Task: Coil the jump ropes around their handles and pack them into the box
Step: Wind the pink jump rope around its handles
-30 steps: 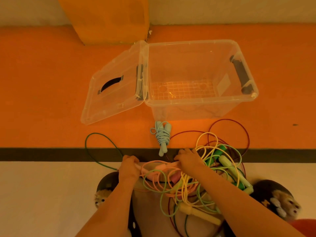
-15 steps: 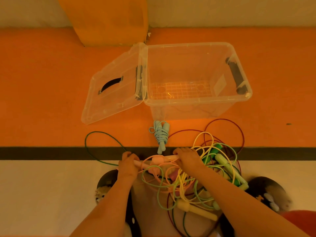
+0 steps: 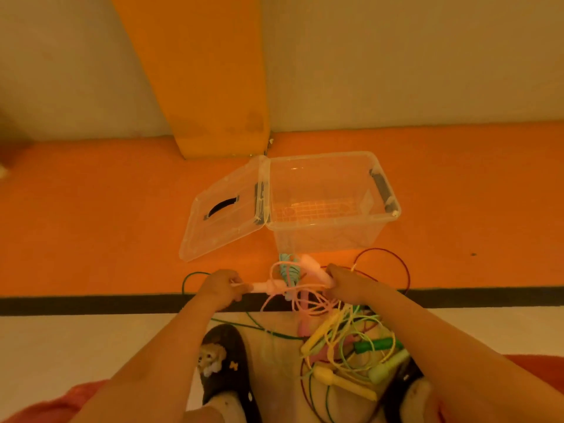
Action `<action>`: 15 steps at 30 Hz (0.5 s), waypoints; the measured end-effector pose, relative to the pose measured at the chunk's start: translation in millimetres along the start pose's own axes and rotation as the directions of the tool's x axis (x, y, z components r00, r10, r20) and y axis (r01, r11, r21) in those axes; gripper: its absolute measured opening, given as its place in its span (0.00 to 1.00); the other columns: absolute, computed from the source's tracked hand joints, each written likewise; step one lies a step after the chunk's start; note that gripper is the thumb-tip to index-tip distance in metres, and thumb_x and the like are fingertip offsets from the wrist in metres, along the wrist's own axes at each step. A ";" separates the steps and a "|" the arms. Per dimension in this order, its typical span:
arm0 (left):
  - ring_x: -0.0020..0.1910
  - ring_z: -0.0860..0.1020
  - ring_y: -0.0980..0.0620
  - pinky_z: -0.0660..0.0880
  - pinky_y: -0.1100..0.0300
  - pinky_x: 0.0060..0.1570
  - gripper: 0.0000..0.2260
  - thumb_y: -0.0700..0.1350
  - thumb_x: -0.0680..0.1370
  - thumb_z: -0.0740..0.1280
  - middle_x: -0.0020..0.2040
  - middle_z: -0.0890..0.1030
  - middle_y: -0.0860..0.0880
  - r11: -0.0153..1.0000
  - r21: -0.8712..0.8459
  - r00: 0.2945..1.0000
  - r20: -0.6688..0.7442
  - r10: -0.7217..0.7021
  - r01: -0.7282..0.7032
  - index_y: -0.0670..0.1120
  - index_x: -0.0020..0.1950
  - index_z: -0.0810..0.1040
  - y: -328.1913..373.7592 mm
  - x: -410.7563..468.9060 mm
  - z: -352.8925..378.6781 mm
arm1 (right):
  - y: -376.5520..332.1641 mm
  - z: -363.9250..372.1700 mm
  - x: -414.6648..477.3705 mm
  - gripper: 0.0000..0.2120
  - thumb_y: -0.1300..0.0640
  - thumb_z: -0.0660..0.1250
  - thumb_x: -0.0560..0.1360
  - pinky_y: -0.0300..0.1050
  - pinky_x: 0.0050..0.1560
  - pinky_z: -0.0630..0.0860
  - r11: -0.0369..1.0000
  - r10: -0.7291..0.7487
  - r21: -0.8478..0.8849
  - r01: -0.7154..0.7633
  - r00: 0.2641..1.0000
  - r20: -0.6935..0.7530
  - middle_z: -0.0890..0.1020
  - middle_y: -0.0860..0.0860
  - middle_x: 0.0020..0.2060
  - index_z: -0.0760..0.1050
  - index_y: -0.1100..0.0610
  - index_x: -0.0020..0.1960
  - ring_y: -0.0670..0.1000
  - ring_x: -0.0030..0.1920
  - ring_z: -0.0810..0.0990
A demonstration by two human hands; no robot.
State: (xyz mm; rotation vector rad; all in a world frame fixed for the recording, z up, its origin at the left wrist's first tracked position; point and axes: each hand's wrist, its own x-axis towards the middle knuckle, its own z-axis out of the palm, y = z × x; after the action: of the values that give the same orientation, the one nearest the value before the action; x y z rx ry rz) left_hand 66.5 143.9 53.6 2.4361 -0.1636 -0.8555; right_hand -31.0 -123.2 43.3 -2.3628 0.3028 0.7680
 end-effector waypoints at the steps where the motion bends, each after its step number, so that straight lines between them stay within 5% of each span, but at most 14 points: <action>1: 0.39 0.78 0.50 0.71 0.60 0.39 0.10 0.51 0.76 0.70 0.36 0.81 0.49 0.999 -0.036 1.000 -0.017 0.016 -0.017 0.44 0.43 0.79 12.5 -9.8 -13.9 | -8.9 -11.0 -11.4 0.18 0.58 0.65 0.77 0.44 0.42 0.69 0.998 -0.009 0.064 0.012 0.999 -0.050 0.76 0.59 0.55 0.63 0.62 0.63 0.56 0.51 0.77; 4: 0.43 0.77 0.50 0.68 0.58 0.41 0.09 0.51 0.79 0.66 0.37 0.81 0.51 0.993 -0.065 0.991 -0.106 0.086 -0.093 0.47 0.46 0.78 52.6 -42.0 -52.8 | -36.0 -49.8 -45.6 0.15 0.60 0.65 0.78 0.51 0.43 0.77 0.966 -0.041 0.245 0.087 0.981 -0.190 0.77 0.56 0.47 0.62 0.59 0.59 0.54 0.43 0.79; 7: 0.43 0.78 0.50 0.70 0.56 0.44 0.08 0.50 0.81 0.62 0.44 0.83 0.46 0.974 -0.146 0.970 -0.196 0.141 -0.171 0.47 0.51 0.77 93.8 -78.4 -83.9 | -65.5 -94.3 -84.0 0.12 0.59 0.64 0.78 0.48 0.42 0.75 0.970 -0.083 0.199 0.141 0.958 -0.274 0.78 0.54 0.42 0.61 0.57 0.55 0.53 0.40 0.79; 15: 0.32 0.81 0.56 0.76 0.59 0.36 0.13 0.53 0.82 0.59 0.41 0.81 0.49 0.784 -0.441 0.892 -0.327 0.313 -0.436 0.46 0.60 0.71 213.7 -182.6 -148.0 | -144.9 -181.0 -202.0 0.15 0.52 0.63 0.79 0.42 0.32 0.73 0.883 -0.156 0.299 0.361 0.827 -0.540 0.74 0.54 0.41 0.62 0.57 0.60 0.49 0.35 0.74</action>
State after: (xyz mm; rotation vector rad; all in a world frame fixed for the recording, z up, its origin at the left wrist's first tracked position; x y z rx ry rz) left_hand 26.0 83.3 362.8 1.8897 -0.2883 -0.3570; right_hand -55.5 -120.0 349.8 -2.1139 0.2991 -0.0638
